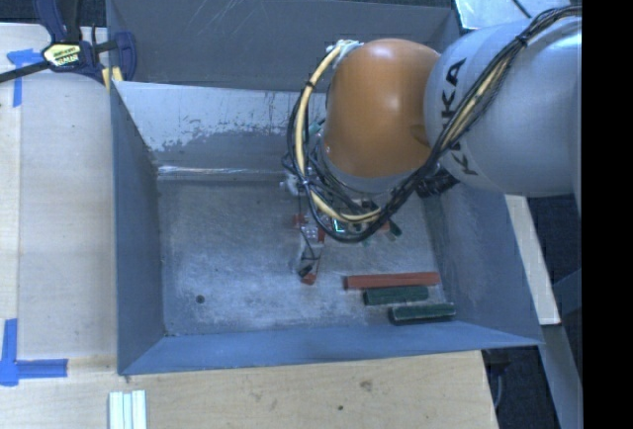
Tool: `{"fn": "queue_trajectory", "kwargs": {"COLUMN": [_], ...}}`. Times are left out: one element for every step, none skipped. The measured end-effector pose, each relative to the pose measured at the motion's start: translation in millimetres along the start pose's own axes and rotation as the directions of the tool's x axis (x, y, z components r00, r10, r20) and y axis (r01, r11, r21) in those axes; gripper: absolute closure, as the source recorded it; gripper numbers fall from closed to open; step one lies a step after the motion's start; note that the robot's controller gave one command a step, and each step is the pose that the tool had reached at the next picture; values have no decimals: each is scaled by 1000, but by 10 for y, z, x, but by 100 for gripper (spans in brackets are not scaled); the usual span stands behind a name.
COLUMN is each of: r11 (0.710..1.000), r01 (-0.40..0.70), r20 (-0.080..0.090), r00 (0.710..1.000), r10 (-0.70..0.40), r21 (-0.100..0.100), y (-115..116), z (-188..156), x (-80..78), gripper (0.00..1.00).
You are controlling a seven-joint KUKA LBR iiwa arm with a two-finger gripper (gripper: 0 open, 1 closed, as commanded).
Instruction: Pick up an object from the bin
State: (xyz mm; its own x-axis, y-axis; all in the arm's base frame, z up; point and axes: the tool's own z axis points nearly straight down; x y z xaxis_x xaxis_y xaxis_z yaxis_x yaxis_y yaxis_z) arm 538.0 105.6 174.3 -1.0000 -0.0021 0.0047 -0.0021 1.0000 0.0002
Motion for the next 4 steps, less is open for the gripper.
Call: {"fn": "queue_trajectory", "kwargs": {"r11": [996,999,999,999], "r01": [85,45,49,53], "r20": [1,6,10,17], "r00": [996,999,999,998], "r10": [-85,-45,-49,-53], "r21": [4,4,0,2], "y": [-680,-1297,-1247,-1319], "z": [926,1038,1018,-812], "x": [-434,-513,-524,-550], "gripper": [0,0,100,100]}}
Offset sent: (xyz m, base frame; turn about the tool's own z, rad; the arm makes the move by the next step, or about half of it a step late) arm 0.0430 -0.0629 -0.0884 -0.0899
